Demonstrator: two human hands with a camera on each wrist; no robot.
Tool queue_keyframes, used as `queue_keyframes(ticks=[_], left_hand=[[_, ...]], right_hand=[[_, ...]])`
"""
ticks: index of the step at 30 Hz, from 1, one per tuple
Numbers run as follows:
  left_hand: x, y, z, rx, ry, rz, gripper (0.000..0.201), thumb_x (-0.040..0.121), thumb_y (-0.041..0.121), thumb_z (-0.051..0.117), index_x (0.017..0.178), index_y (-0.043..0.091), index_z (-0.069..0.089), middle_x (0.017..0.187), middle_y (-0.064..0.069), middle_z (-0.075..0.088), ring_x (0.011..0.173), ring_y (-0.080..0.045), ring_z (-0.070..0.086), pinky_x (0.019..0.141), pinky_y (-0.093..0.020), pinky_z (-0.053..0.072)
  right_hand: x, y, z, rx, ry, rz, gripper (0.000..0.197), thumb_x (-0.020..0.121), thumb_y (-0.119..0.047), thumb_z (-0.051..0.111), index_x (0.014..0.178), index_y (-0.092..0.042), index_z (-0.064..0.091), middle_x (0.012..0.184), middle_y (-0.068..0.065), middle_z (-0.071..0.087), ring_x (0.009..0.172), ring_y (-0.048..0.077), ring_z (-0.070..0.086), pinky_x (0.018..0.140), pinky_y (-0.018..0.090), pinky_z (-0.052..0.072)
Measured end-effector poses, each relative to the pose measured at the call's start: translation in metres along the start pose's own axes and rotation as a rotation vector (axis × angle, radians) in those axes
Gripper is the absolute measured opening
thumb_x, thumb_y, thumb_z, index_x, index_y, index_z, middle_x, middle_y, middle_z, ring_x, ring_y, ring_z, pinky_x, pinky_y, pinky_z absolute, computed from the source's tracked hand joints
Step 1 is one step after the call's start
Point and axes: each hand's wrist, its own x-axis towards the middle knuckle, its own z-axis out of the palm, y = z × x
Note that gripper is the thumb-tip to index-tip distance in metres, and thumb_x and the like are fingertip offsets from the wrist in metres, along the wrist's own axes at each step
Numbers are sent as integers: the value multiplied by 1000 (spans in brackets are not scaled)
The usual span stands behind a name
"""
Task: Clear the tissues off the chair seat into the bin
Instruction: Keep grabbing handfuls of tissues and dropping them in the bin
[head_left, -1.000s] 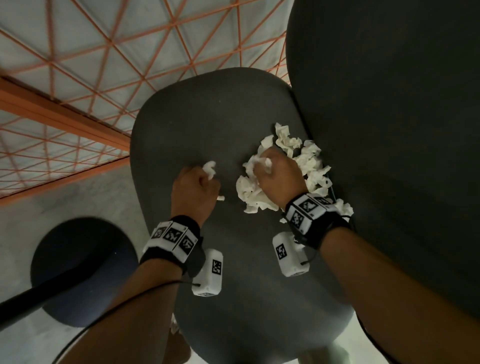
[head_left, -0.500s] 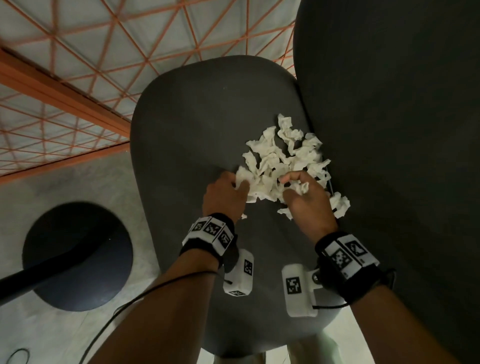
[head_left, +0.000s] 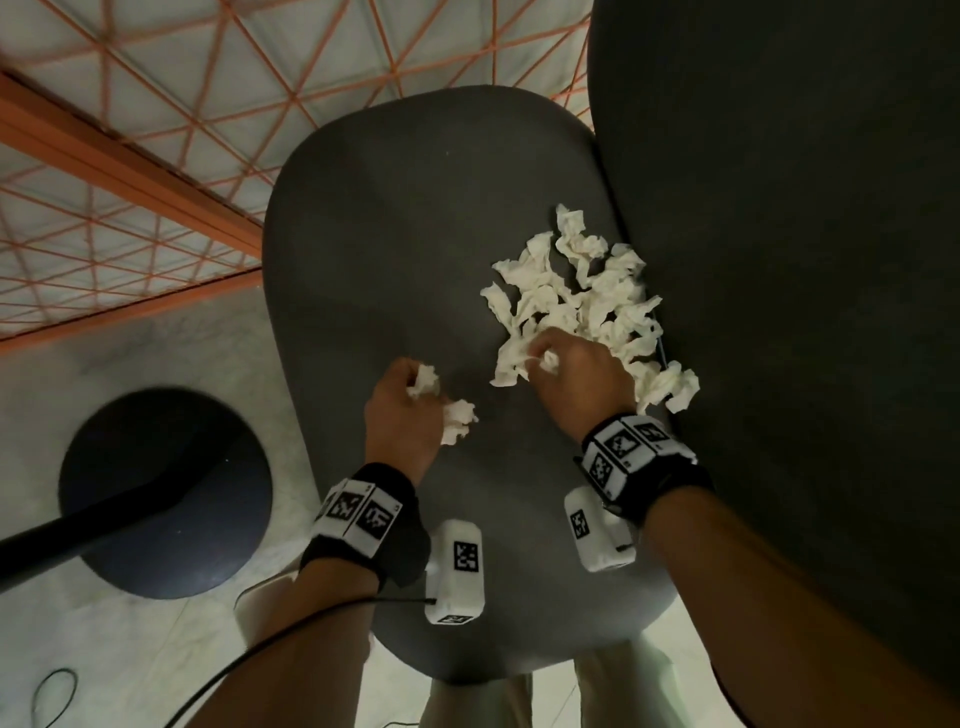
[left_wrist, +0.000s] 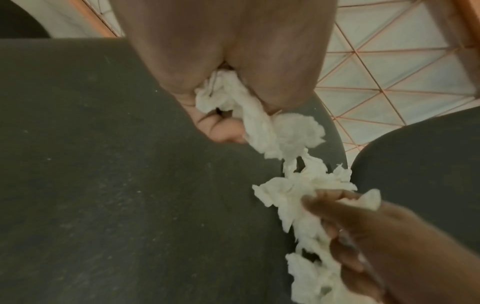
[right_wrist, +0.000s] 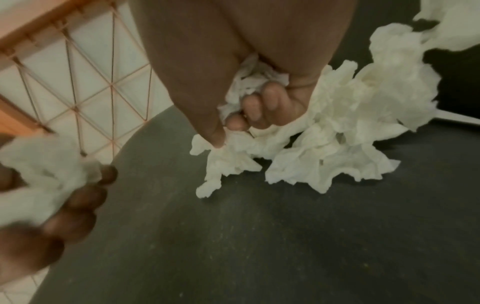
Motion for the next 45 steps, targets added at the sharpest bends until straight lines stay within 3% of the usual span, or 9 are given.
queue_keyframes(ticks=[5,10,14,16,24,29,34,39,45], left_hand=[[-8,8,15,169,-83,38,14,88,28,55,86,14,57,76,0,62,73,-23,60,68,-34,50],[-7,18,44,484,-232,98,31,86,42,57,113,30,48,95,5,65,81,-22,66,80,-43,57],[-2,21,57,639,-200,129,38,89,48,54,121,30,43,109,-3,63,96,-30,63,89,-46,52],[-1,19,57,660,-185,132,31,93,47,47,117,28,48,108,-6,64,98,-31,62,88,-45,51],[-21,8,24,392,-20,157,13,88,29,58,85,16,59,84,-3,63,79,-23,62,71,-34,48],[-46,-13,8,324,67,183,10,85,7,59,92,13,63,90,0,64,82,-21,64,74,-34,54],[-72,-25,3,147,56,56,12,96,9,50,93,17,59,79,5,60,69,-10,62,52,-13,50],[-97,-35,4,-25,5,-54,5,93,16,60,98,18,59,83,3,63,65,-1,63,51,-10,46],[-125,-60,6,270,-72,44,24,88,2,56,82,24,51,75,8,55,78,-23,60,71,-27,44]], right_hand=[[-22,13,-13,310,70,41,9,86,-26,59,89,-19,56,84,0,62,79,20,57,70,31,45],[-48,32,-20,543,29,233,16,79,-32,55,69,-21,51,65,-2,56,63,17,52,62,38,46],[-60,36,-25,739,7,350,11,84,-16,61,81,-6,59,73,15,60,69,24,57,60,37,48],[-64,34,-30,843,-41,447,7,86,-17,66,82,-15,61,81,5,66,76,18,63,67,40,56],[-62,32,-35,1027,-74,667,47,85,-59,58,122,-30,56,105,-7,56,95,20,58,54,42,60],[-67,37,-26,974,-78,626,4,90,-14,64,89,-14,60,81,13,67,55,23,69,55,41,60],[-72,34,-18,977,-175,472,20,91,4,54,85,-14,48,90,17,63,46,19,59,47,34,55],[-75,34,-8,766,-162,384,8,93,-22,60,85,-24,57,73,6,60,46,10,50,37,19,36],[-88,30,-9,744,-216,415,40,79,-51,71,99,-17,65,84,1,61,71,17,56,58,27,45]])
